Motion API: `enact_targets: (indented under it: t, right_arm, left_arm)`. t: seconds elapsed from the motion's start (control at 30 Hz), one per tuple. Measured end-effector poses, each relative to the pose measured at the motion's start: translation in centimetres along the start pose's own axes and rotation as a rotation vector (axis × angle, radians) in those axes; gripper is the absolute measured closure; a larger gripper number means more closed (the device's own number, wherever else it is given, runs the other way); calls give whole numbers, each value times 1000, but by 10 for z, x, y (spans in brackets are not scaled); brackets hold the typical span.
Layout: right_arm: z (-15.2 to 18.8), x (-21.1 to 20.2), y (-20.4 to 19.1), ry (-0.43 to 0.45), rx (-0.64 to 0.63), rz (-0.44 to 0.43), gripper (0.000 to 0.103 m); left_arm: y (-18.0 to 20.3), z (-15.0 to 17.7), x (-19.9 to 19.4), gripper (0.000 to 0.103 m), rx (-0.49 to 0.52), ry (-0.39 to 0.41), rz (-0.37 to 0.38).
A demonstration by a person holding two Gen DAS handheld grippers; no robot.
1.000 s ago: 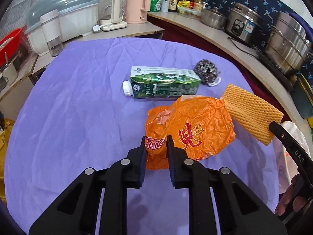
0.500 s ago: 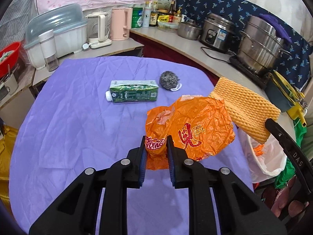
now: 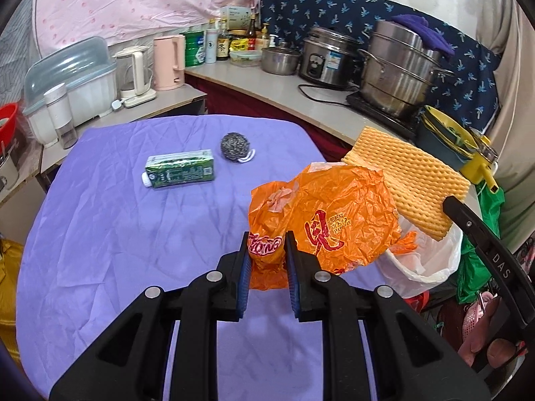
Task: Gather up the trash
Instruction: 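Carry the orange bag and foam net up toward the bin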
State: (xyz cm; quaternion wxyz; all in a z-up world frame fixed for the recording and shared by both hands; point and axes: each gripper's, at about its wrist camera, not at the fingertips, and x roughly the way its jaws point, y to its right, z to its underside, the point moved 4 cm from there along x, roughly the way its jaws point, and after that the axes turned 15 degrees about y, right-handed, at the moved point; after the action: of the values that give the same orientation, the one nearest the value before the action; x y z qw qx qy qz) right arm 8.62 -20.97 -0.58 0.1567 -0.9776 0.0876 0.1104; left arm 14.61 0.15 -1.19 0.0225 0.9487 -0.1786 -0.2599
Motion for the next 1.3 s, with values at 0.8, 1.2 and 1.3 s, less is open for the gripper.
enact_targets:
  t: [0.8,1.2,1.3]
  right_arm:
    - [-5,-57,118,56,92,194,92]
    - [2,-69,171,57,146,273,92]
    - [4,-71,182,57,158,290,92]
  left_arm:
    - [118,1,7,84,116,2,142]
    - [170,10,29,84,172,-24,183]
    - [179,12,35,84,181,-34,186]
